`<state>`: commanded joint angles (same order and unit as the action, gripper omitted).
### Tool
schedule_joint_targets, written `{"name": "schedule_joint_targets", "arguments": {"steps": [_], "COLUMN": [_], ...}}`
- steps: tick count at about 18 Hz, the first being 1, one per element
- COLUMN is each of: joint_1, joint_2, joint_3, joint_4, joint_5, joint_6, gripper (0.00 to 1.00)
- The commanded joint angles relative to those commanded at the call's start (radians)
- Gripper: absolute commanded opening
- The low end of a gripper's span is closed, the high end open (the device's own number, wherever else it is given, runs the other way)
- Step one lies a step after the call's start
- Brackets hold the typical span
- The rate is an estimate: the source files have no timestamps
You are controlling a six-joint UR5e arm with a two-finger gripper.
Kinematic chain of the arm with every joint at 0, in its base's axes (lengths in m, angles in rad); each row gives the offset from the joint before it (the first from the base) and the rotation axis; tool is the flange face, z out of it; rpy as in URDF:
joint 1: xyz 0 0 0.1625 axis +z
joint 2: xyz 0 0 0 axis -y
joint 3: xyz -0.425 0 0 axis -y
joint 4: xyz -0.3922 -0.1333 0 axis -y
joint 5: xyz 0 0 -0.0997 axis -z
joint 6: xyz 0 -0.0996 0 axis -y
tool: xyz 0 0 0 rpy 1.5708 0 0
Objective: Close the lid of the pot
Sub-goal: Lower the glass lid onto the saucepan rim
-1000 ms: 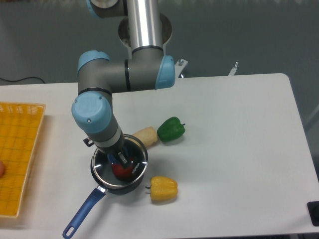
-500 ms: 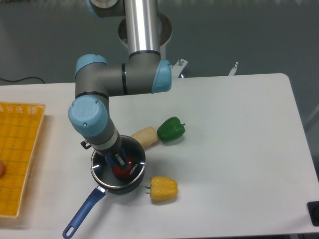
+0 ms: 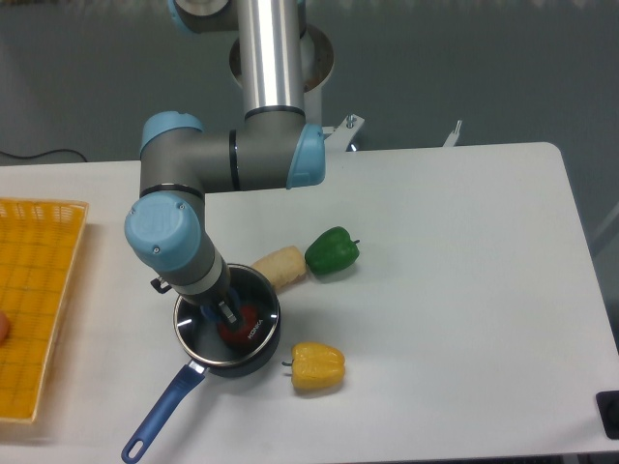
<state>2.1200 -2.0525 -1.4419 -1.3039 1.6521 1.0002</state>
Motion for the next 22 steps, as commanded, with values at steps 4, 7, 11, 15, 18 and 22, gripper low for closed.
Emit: {"name": "schedule_joint_targets", "arguments": {"steps": [4,7,11,15,18,22], "joint_1": [0.0,0.0,-0.002,-0.002,-0.002,-0.002], "joint_2": [-0.002,-0.008,-0.014,-0.014,-0.012,-0.009], "joint_3": [0.0,0.0,0.003,0.003,0.0,-0.005], "joint_4": [0.0,0.002,0.002,0.002,0.002,0.005], "joint_5": [0.0,0.0,-0.002,-0.002,-0.003,-0.003], "joint_6": [-0.002,-0.003,-0.012,-0.012,-0.012,-0.009], "gripper": [0.53,0.53,0.54,0.56,0.66,0.98]}}
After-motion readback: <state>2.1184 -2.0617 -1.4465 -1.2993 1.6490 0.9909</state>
